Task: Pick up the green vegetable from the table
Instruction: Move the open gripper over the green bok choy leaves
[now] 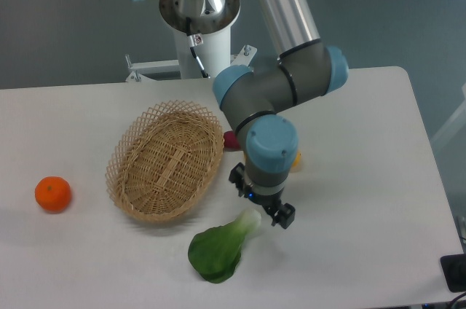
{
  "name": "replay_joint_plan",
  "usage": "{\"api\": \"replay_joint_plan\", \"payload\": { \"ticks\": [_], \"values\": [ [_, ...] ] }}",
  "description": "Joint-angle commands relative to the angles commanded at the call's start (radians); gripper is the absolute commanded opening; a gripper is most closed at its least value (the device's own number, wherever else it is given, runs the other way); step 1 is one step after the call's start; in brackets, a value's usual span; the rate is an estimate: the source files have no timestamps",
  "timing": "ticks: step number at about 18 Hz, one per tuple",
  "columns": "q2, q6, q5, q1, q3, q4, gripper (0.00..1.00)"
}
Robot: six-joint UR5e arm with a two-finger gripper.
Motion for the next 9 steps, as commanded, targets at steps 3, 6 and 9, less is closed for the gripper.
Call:
{"api": "replay_joint_plan", "payload": {
  "ticks": [3, 6, 9],
  "values": [
    [-0.015, -0.029, 0.0, -0.011, 0.0, 0.022, 1.0],
    [-0.023, -0.034, 0.003, -0.02, 0.0, 0.031, 1.0],
    [-0.035, -0.042, 0.008, -0.022, 0.0, 0.046, 1.0]
  ]
}}
